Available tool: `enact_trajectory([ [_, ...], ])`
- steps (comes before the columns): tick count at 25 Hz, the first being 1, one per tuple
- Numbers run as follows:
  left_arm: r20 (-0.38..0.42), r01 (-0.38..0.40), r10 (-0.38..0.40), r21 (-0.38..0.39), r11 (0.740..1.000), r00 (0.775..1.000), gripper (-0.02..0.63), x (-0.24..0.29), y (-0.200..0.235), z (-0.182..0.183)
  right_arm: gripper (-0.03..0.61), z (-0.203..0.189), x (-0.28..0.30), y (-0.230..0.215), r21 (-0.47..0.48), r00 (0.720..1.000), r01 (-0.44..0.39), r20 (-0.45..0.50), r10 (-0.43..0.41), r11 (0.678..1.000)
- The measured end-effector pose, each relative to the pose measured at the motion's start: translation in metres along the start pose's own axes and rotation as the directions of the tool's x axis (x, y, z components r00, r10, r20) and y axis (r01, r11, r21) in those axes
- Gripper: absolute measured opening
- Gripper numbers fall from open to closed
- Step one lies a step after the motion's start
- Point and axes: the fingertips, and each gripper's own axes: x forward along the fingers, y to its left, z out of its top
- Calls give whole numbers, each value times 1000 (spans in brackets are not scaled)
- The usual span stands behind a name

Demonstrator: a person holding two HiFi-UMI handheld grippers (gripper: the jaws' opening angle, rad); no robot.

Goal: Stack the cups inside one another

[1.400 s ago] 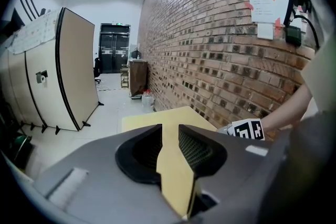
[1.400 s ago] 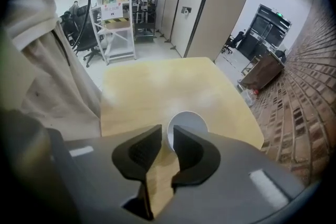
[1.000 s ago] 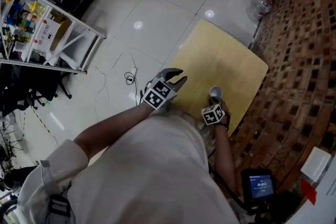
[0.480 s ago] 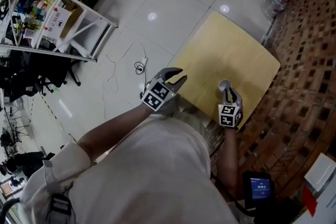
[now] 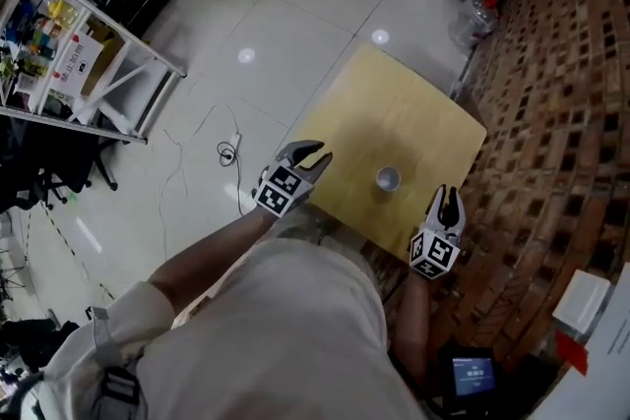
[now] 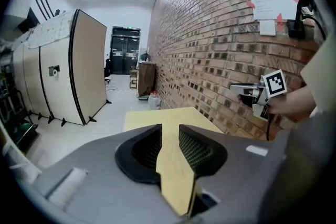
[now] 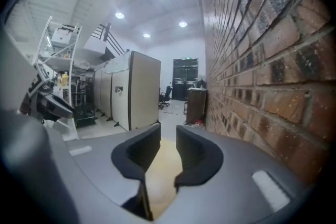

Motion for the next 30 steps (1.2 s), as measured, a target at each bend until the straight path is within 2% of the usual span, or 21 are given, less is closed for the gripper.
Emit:
enact_trajectory([
  [11, 66, 67, -69, 37, 997, 995, 121, 42, -12, 44, 87, -23, -36, -27, -45, 997, 54, -56, -56, 998],
  [17, 77, 72, -72, 8, 997, 994, 122, 37, -11, 40, 87, -24, -35, -24, -35, 998, 42, -48, -44, 998],
  [21, 111, 84, -82, -19, 996, 990, 129, 31, -8, 41, 87, -21, -29, -22, -43, 999, 27, -46, -29, 999],
  [25, 108, 72, -69, -20, 997, 992, 129, 24, -2, 35, 86, -24, -28, -21, -37, 999, 24, -45, -26, 999],
  [30, 117, 80, -75, -38, 996, 990, 100, 16, 3, 23, 87, -33, -25, -15, -58, 997, 11, -70, -15, 998],
])
